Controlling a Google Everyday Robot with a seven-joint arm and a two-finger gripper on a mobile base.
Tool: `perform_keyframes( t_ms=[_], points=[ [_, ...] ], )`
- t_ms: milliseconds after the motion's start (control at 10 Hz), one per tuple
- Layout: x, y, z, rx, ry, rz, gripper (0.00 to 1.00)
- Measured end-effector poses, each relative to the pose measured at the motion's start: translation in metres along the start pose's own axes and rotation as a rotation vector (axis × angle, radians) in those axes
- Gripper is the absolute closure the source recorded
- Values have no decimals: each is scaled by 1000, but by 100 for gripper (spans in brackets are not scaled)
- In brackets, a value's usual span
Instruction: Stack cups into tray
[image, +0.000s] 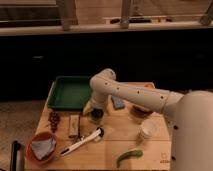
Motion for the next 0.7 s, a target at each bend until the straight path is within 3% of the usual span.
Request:
perform_keyframes(
  t_ms=[200,300,700],
  points=[
    [3,5,6,15,-16,11,21],
    [4,7,9,19,-24,14,27],
    [6,12,19,18,-57,23,67]
  ],
)
